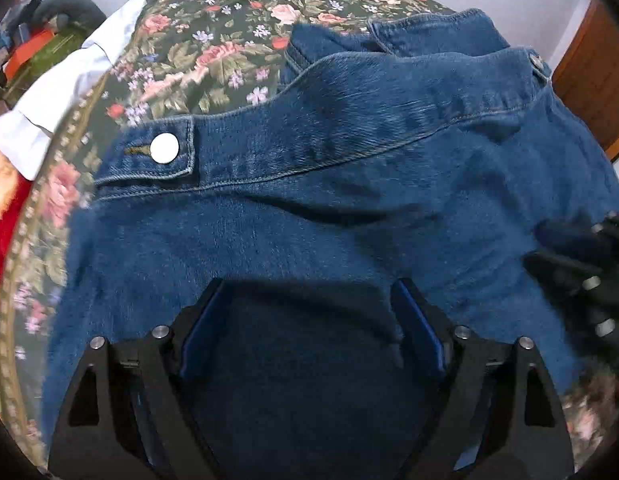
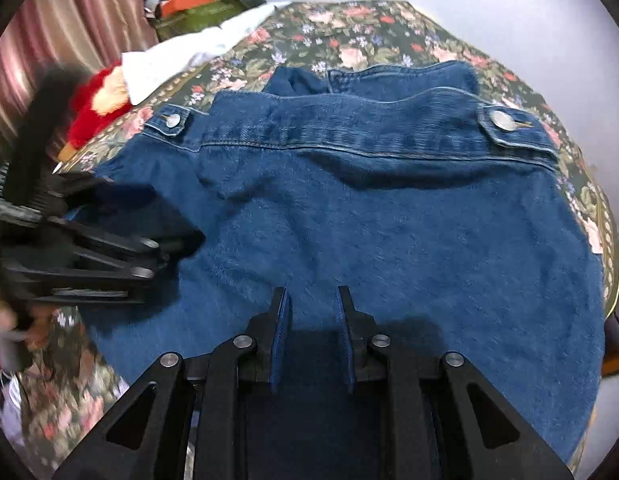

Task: Fold large clothes

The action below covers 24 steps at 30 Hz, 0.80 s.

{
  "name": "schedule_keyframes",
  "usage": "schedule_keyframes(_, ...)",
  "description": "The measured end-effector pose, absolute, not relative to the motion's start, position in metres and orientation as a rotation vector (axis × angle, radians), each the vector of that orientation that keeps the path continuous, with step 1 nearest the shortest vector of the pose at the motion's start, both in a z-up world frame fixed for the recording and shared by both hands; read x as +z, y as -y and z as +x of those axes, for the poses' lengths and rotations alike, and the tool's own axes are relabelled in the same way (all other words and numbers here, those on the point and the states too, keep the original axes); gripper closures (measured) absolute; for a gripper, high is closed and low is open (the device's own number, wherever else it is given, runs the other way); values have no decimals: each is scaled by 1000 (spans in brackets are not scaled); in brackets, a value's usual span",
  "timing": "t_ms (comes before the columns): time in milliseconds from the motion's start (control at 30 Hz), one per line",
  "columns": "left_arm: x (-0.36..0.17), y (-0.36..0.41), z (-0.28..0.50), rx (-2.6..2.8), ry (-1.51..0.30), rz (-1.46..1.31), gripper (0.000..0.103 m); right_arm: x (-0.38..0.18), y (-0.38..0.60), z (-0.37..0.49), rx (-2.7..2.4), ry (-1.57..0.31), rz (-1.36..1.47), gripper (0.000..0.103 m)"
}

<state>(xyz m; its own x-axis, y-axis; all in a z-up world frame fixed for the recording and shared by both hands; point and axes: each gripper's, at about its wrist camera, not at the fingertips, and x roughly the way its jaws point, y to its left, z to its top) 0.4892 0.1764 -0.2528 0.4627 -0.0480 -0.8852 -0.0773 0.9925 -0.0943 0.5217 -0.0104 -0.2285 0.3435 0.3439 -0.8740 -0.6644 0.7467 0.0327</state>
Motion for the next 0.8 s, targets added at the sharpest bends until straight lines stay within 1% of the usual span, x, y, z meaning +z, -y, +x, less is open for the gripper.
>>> schedule_keyframes(33, -254, -179, 485, 16, -1067, -140, 16, -227, 15, 519, 686, -1022, -358, 84)
schedule_keyframes(167, -249, -183, 479, 9, -1071, -121, 16, -220, 29, 505, 627, -970, -430, 84)
schedule_keyframes(333, -239, -200, 467, 104, -1079, -79, 16, -212, 55, 504, 555, -959, -404, 84)
schedule_keyframes(500, -241, -225, 438, 217, -1068, 35, 16, -206, 78, 503, 519, -966, -380, 84)
schedule_keyframes(633, -238, -253, 409, 264, -1061, -1, 16, -203, 97, 497, 435, -951, -398, 84)
schedule_keyframes(800, -241, -284, 387, 222, -1071, -230, 14, -198, 122, 495, 395, -993, -334, 83)
